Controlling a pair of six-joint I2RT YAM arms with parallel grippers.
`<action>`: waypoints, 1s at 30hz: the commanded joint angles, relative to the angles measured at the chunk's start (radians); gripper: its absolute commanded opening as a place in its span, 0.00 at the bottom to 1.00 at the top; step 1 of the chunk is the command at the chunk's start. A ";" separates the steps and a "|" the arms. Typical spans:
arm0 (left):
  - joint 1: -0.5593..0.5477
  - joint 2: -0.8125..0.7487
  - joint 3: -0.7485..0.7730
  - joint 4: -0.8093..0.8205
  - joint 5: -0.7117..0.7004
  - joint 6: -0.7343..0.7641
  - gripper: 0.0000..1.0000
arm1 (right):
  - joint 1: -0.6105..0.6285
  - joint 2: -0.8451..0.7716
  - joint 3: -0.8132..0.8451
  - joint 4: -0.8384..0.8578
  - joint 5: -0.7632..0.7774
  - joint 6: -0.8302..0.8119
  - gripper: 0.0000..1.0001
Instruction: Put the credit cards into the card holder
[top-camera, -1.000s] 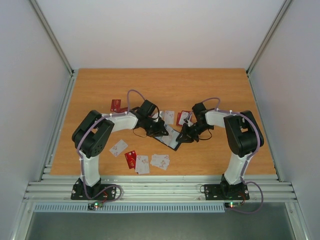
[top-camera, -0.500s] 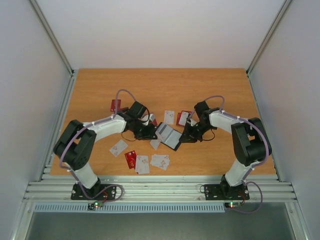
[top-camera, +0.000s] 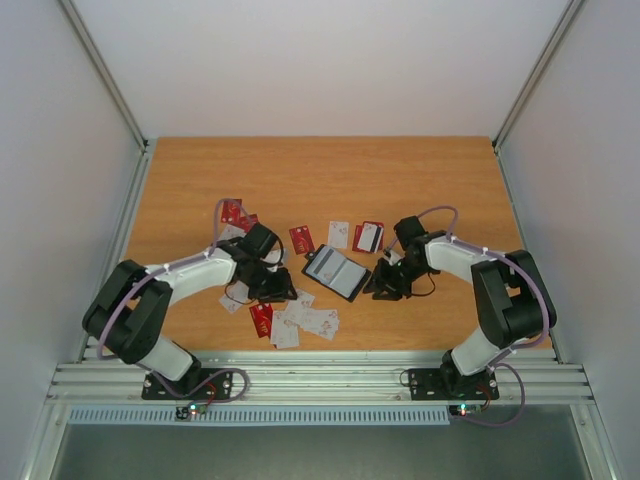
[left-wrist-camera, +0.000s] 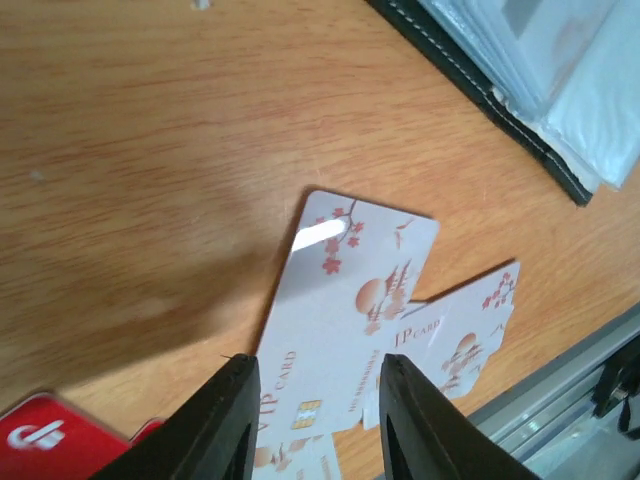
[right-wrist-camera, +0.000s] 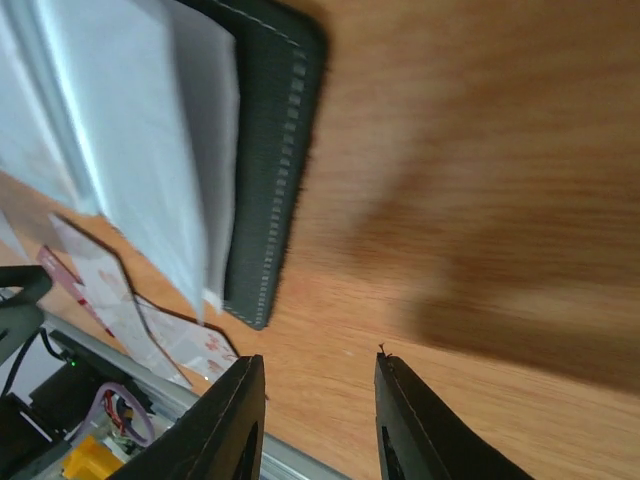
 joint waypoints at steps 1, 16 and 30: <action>0.008 -0.065 0.031 -0.067 -0.061 0.029 0.42 | 0.001 -0.044 -0.052 0.091 0.029 0.129 0.34; -0.045 0.261 0.557 -0.349 -0.311 0.375 0.72 | -0.001 -0.074 -0.054 0.095 0.077 0.168 0.41; -0.148 0.439 0.729 -0.379 -0.542 0.497 0.64 | -0.041 -0.062 -0.045 0.083 0.057 0.145 0.43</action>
